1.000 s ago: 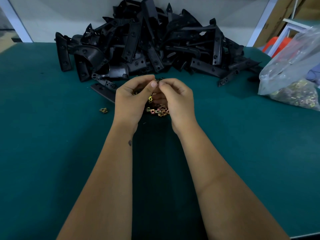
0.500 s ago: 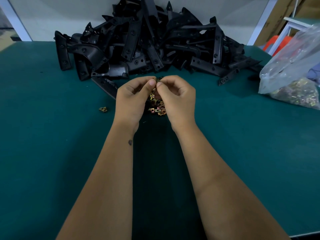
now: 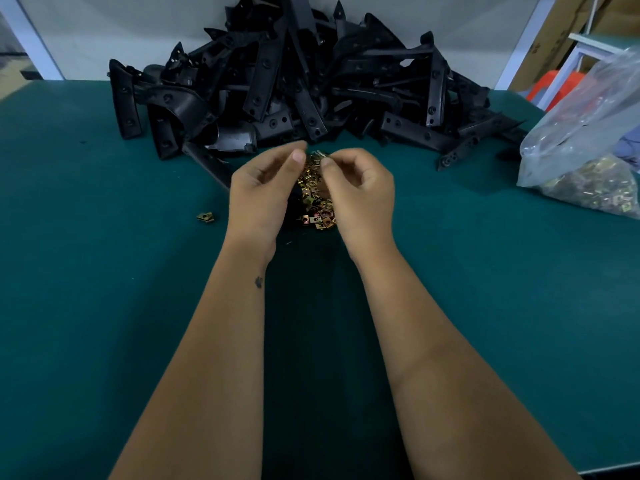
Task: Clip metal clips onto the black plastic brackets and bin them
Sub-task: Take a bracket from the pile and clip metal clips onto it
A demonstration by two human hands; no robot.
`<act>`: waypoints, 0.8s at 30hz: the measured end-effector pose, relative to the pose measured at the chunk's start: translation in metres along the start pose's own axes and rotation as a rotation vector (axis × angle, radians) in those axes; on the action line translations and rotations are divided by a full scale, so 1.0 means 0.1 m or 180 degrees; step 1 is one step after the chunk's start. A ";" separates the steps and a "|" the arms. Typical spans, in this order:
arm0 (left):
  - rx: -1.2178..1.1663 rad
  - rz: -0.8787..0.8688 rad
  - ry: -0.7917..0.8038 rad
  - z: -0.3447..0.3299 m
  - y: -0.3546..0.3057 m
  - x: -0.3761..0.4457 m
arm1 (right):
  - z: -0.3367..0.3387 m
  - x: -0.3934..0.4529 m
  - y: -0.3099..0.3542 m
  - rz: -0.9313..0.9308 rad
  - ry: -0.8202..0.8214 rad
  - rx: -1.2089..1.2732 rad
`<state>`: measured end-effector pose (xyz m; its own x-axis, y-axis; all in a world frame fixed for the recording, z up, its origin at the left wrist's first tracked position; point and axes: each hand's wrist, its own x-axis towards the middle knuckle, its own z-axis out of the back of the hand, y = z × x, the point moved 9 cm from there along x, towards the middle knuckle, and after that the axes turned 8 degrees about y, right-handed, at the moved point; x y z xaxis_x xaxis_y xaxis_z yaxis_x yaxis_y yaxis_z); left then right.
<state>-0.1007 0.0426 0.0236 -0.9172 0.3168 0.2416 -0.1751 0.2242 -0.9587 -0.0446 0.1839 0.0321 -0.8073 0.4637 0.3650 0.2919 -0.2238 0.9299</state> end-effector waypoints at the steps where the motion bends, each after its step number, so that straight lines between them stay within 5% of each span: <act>1: 0.0070 -0.0046 -0.0167 0.06 -0.02 0.00 | 0.09 0.02 -0.06 -0.0135 -0.0193 -0.0081; 8: 0.2196 0.0343 -0.1198 0.42 -0.04 -0.08 | 0.57 0.06 -0.32 -0.0818 -0.0881 -0.0852; 15: 0.3231 0.0919 -0.0702 0.30 0.15 -0.02 | 0.26 0.06 -0.15 -0.0557 -0.0064 -0.2561; 19: 0.3387 0.0803 -0.0497 0.23 0.19 0.01 | 0.09 0.05 -0.22 -0.0627 0.0434 -0.3439; 24: 0.3013 0.0586 -0.0516 0.19 0.14 -0.01 | 0.09 0.05 -0.23 -0.0599 0.0431 -0.3104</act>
<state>-0.1092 0.0281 0.0068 -0.9847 0.1263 0.1203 -0.1741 -0.6711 -0.7206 -0.0506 0.1994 0.0125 -0.8664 0.4759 0.1510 -0.3457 -0.7900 0.5063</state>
